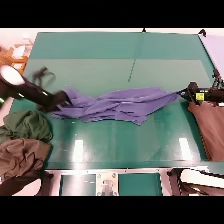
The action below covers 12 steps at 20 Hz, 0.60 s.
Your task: Fold the shirts.
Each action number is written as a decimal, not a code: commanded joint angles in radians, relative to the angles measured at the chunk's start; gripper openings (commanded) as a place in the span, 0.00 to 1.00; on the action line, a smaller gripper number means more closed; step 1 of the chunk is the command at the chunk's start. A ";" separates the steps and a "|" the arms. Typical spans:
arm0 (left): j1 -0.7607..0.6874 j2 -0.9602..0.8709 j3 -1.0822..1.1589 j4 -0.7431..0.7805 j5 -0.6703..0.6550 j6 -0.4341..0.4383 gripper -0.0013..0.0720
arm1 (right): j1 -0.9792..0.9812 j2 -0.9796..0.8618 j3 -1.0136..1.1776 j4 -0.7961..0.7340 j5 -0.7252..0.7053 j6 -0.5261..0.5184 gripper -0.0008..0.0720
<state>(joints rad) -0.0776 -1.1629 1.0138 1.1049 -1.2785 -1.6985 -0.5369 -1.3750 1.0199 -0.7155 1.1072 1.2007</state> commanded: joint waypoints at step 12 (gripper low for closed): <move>-0.366 -0.193 -0.368 -0.444 0.824 -0.021 0.73 | 0.002 -0.001 0.001 0.089 -0.022 -0.061 0.03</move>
<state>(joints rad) -0.4320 -1.2999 0.6472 0.7197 -0.5278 -1.7527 -0.5365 -1.3754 1.0199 -0.6601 1.0878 1.1618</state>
